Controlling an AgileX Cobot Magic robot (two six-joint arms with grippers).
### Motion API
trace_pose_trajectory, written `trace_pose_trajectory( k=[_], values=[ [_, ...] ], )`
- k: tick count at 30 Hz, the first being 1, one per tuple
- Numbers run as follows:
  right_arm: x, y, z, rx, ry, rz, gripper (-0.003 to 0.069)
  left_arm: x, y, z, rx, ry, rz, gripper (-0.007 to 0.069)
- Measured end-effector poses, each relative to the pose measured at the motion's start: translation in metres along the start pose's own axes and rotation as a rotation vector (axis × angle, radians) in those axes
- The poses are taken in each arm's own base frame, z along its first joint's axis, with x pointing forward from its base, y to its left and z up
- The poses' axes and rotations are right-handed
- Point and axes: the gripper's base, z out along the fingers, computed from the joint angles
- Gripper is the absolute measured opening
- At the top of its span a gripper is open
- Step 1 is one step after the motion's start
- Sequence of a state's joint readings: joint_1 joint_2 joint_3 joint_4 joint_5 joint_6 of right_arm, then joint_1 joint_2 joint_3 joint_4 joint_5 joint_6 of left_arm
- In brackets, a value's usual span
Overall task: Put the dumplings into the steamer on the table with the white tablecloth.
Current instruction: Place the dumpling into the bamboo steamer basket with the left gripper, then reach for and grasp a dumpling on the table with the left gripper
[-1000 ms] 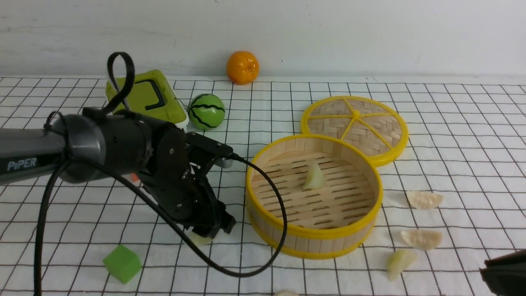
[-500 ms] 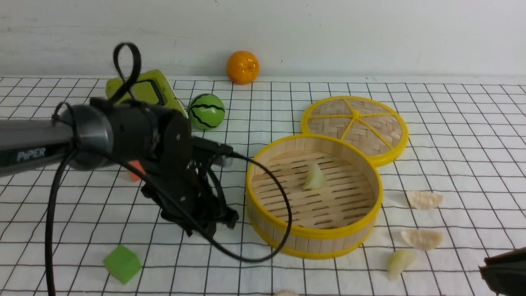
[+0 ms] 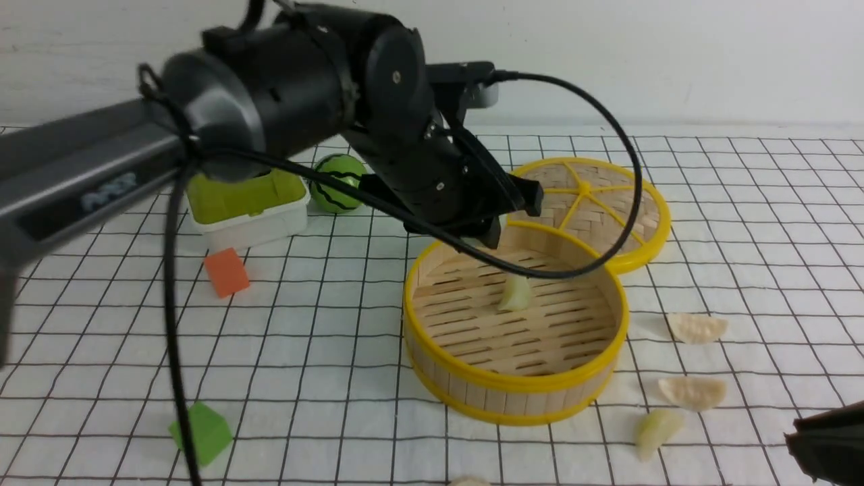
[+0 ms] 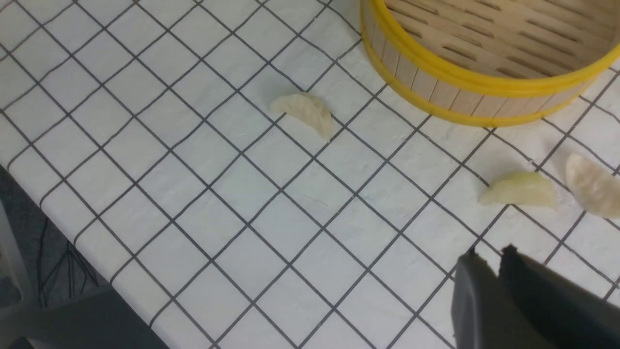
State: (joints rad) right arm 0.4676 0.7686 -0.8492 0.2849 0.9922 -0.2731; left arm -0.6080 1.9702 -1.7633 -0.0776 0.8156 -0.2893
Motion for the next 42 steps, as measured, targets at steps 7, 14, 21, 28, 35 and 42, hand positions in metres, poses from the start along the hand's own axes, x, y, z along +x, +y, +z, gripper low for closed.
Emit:
trace_pose_trajectory(
  k=[7, 14, 21, 28, 35, 42],
  values=[
    [0.009, 0.000, 0.009, -0.020, 0.035, 0.023, 0.0078, 0.012, 0.013, 0.083, -0.078, 0.078, -0.078, 0.0242],
    [0.015, 0.000, 0.014, -0.025, 0.061, 0.031, 0.0084, 0.010, 0.019, 0.101, -0.123, 0.054, -0.122, 0.0242],
    [0.014, -0.001, 0.014, -0.020, 0.045, 0.029, 0.0087, 0.013, 0.020, 0.100, -0.147, 0.095, -0.122, 0.0319],
    [0.010, -0.002, 0.015, -0.010, 0.011, 0.029, 0.0093, 0.003, 0.016, 0.076, -0.191, 0.193, -0.081, 0.0531],
    [0.010, -0.002, 0.015, -0.008, 0.006, 0.029, 0.0093, -0.014, -0.007, -0.009, -0.088, 0.209, 0.125, 0.0555],
    [0.012, -0.001, 0.015, -0.013, 0.031, 0.026, 0.0103, 0.007, -0.036, -0.080, 0.040, 0.181, 0.289, 0.0540]
  ],
)
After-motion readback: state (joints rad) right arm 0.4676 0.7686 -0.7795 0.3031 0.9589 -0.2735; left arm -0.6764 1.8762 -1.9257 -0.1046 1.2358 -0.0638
